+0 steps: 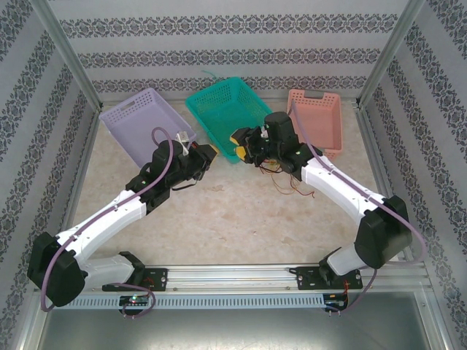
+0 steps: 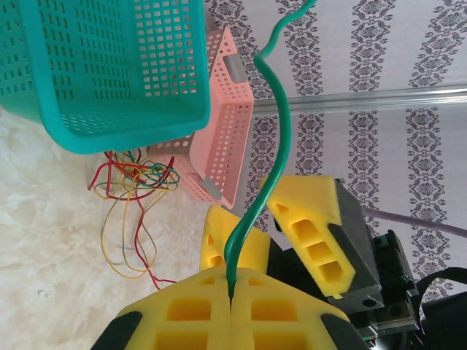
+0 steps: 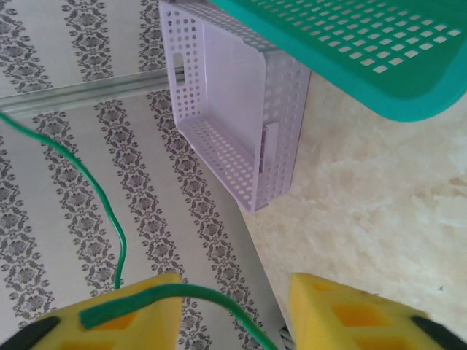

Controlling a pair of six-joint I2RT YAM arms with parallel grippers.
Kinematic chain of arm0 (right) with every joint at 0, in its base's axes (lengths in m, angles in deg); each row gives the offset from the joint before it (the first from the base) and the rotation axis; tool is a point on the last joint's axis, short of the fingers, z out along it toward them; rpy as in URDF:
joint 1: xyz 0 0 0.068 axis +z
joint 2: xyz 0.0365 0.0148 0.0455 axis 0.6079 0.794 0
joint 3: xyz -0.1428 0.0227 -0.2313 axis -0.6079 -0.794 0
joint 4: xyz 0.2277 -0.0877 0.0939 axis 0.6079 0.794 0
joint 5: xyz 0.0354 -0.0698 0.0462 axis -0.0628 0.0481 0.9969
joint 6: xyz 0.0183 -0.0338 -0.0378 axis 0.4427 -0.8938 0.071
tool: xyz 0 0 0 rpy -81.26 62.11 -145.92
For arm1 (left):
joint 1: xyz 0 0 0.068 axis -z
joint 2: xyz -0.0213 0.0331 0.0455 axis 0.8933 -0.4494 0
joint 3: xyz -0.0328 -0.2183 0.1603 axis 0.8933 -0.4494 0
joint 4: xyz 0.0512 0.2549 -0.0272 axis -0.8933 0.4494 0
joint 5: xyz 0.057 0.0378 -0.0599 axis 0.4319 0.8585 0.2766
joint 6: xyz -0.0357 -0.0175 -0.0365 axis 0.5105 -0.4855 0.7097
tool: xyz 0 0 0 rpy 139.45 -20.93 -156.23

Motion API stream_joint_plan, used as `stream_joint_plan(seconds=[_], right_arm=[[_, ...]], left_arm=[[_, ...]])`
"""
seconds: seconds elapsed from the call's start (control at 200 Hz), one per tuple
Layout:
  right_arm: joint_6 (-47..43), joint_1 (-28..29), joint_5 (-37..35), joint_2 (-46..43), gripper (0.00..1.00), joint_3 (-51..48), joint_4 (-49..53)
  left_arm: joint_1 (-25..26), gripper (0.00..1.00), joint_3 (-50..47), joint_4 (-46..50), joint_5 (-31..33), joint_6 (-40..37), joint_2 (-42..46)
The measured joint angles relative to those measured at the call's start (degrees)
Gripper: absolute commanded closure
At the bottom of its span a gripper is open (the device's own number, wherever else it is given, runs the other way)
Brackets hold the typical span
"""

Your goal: Untangle the cables

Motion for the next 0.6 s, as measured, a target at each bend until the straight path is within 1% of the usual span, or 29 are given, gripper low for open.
stream_joint_plan(seconds=[0.175, 0.275, 0.415, 0.52, 0.6], right_arm=[[-2.95, -0.02, -0.50, 0.15, 1.00, 0.02, 3.02], [-4.68, -0.17, -0.96, -0.35, 1.00, -0.20, 6.01], [-3.50, -0.92, 0.44, -3.10, 1.00, -3.61, 6.62], [2.93, -0.66, 4.11, -5.20, 1.00, -9.18, 3.04], [10.69, 0.76, 7.34, -5.90, 1.00, -14.84, -3.34]], left_arm=[[-0.13, 1.00, 0.02, -0.02, 0.02, -0.02, 0.02], [-0.31, 1.00, 0.26, 0.02, 0.02, -0.02, 0.02], [-0.92, 1.00, 0.37, 0.02, -0.20, -0.26, 0.13], [-1.03, 1.00, 0.37, 0.04, -0.55, -0.74, 0.28], [-1.22, 1.00, 0.00, 0.00, -1.38, -1.16, 0.55]])
